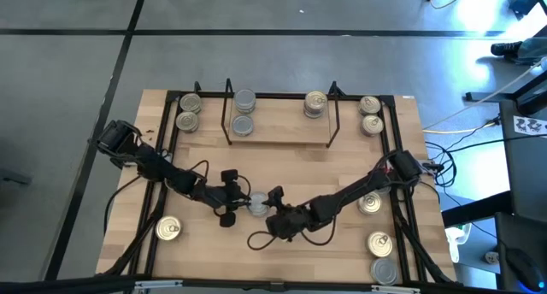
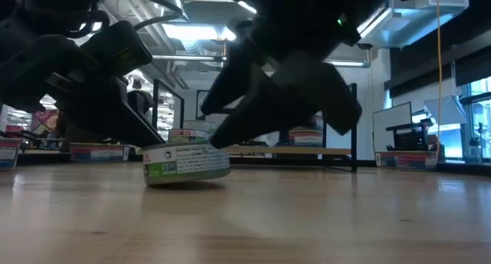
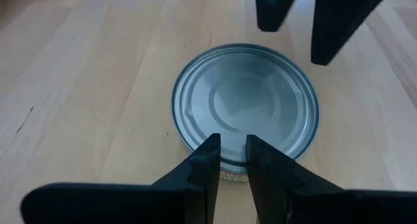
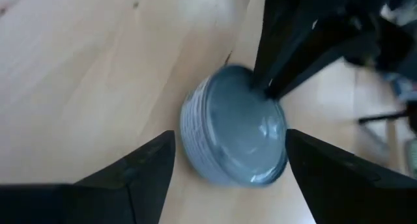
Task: Stack canned seafood by type on shelf
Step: Stack the green white tuna can on top of the other green white tuna can on the shelf
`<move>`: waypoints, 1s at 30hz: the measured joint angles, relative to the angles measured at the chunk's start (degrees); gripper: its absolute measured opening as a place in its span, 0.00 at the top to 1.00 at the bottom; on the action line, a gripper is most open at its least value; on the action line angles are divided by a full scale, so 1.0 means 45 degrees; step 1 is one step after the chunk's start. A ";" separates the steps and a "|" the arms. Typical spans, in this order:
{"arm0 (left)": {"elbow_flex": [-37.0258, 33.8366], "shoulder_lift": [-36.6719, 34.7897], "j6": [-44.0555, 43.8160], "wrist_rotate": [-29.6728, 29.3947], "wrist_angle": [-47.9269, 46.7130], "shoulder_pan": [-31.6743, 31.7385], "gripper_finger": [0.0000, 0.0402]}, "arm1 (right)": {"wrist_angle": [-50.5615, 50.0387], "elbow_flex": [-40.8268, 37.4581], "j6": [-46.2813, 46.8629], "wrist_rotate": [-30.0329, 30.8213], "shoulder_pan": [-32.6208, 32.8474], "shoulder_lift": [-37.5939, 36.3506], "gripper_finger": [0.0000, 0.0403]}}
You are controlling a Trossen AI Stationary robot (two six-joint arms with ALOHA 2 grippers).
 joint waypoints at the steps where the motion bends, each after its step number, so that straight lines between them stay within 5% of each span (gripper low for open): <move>1: -0.0005 0.0000 -0.0004 0.0000 0.0000 0.0000 0.82 | -0.0113 -0.0005 -0.0261 0.0146 0.0047 0.0009 0.28; 16: -0.0024 0.0010 -0.0007 0.0010 0.0026 -0.0005 0.82 | 0.0268 -0.0012 -0.2275 0.1908 0.0309 0.0834 0.28; 30: -0.0029 0.0024 0.0057 -0.0004 0.0133 -0.0029 0.82 | 0.0803 0.0049 -0.3942 0.1746 0.0107 0.1553 0.28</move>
